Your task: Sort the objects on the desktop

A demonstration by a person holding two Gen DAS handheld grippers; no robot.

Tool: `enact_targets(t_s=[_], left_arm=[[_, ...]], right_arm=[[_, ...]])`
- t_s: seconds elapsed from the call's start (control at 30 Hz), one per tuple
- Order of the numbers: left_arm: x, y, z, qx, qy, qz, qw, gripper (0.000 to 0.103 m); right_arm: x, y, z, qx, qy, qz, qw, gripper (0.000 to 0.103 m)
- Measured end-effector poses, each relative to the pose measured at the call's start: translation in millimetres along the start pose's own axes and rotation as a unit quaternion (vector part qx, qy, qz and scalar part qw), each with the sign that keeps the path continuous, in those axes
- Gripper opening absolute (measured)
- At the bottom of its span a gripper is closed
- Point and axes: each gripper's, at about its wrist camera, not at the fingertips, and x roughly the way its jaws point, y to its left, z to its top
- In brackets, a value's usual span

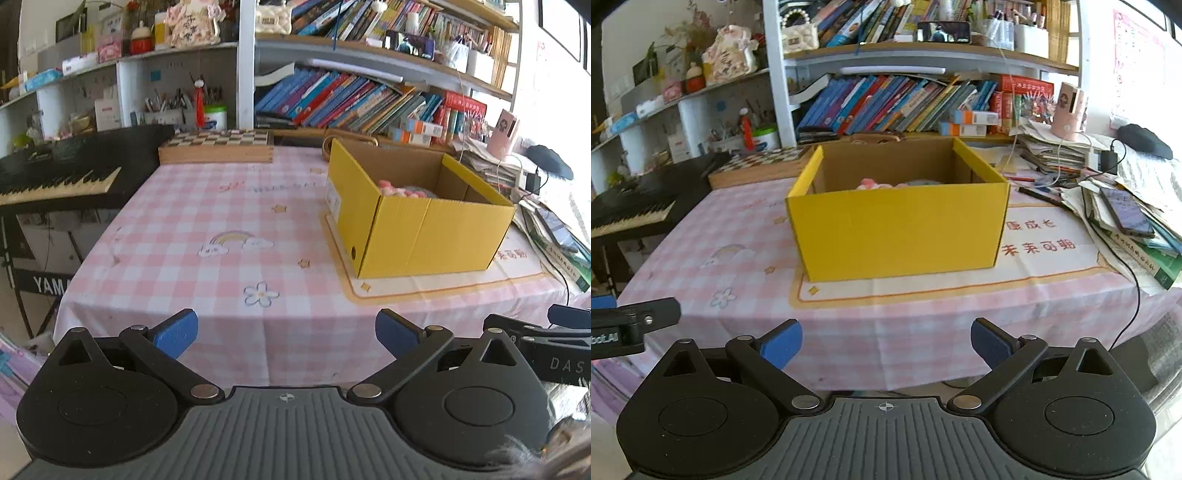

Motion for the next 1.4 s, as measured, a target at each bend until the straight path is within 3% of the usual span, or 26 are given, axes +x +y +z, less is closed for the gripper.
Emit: enact_targets(t_s=[0.57, 1.4], left_arm=[[7.3, 8.2, -7.8, 0.009, 0.030, -0.013, 0.9994, 0.103], [9.0, 10.9, -4.8, 0.016, 0.028, -0.019, 0.9993, 0.103]], right_arm=[[3.5, 20.1, -4.1, -0.009, 0.019, 0.005, 1.000, 0.100], [7.6, 28.0, -2.1, -0.012, 0.025, -0.003, 1.000, 0.100]])
